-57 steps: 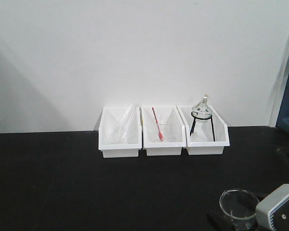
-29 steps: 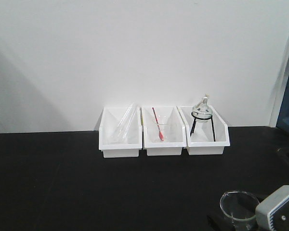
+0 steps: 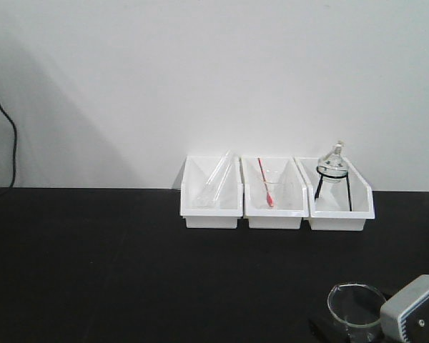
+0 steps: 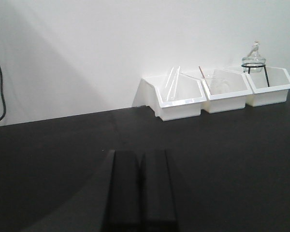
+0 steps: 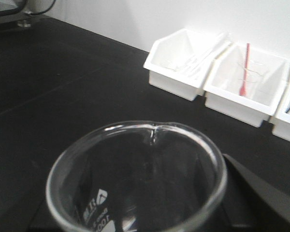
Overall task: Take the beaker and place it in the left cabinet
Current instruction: 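Drive away from the bench holding the beaker in the right gripper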
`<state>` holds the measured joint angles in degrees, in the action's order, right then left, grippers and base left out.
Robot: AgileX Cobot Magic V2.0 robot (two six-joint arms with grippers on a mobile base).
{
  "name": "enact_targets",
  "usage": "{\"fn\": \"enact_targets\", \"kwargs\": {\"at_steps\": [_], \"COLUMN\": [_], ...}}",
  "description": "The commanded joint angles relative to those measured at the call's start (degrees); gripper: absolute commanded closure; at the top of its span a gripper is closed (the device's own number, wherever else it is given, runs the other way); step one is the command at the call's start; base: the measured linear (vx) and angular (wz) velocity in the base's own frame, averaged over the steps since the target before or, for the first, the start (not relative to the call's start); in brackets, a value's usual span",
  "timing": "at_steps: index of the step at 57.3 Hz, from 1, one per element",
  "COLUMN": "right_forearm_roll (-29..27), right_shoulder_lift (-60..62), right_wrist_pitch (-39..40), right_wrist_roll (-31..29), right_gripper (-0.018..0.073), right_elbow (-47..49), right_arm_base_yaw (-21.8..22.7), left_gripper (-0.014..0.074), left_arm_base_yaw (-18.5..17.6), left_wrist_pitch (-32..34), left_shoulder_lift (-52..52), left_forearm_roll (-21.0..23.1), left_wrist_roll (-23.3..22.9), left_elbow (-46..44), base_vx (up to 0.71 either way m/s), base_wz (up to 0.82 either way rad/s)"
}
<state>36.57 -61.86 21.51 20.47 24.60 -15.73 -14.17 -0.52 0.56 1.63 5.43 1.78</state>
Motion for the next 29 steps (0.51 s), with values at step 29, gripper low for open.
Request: {"fn": "enact_targets", "kwargs": {"at_steps": [29], "right_forearm_roll": [-0.55], "right_shoulder_lift": [1.04], "right_wrist_pitch": [4.01], "right_wrist_roll": [0.18], "right_gripper": [0.0565], "right_elbow": [1.76], "right_arm_base_yaw": [0.25], "left_gripper": [0.0596], "left_arm_base_yaw": [-0.32], "left_wrist_pitch": [4.79], "left_shoulder_lift": [1.10], "left_forearm_roll": [0.47], "left_wrist_roll": [-0.19], "left_elbow": [0.94], "base_vx": [-0.08], "base_wz": [0.33]}}
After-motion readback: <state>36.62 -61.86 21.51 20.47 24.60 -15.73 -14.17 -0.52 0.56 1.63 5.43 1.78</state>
